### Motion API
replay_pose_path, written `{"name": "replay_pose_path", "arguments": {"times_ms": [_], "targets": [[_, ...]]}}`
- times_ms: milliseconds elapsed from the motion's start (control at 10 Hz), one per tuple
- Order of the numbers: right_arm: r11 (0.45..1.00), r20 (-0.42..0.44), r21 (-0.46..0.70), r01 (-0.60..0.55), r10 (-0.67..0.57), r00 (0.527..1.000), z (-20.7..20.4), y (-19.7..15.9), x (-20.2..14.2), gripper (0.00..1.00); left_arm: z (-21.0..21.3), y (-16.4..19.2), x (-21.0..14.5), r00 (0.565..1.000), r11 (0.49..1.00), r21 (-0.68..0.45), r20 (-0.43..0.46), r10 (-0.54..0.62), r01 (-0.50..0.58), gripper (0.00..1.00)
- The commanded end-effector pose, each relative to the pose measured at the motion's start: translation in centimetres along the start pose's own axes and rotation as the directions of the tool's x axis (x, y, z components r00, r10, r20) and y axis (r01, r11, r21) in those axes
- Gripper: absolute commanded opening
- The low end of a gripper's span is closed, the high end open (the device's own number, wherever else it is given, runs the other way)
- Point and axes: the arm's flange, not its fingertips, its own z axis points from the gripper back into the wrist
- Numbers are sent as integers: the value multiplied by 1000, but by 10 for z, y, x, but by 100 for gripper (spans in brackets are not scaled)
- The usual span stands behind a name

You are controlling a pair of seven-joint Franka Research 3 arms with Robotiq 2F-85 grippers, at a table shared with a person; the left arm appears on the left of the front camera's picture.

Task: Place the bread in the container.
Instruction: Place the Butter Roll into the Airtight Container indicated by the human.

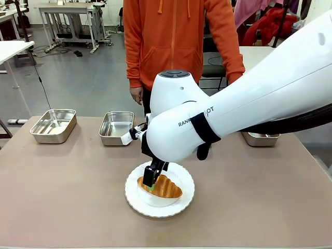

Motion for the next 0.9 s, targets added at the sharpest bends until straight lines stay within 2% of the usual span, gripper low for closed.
{"name": "replay_pose_path", "arguments": {"times_ms": [0,800], "targets": [[998,8,-1,-57,57,998,-8,3,6,100,2,-1,2,1000,1000,-3,7,-6,6,100],[993,-81,-62,-99,93,992,-35,8,14,100,2,-1,2,1000,1000,-3,7,-6,6,100]]}}
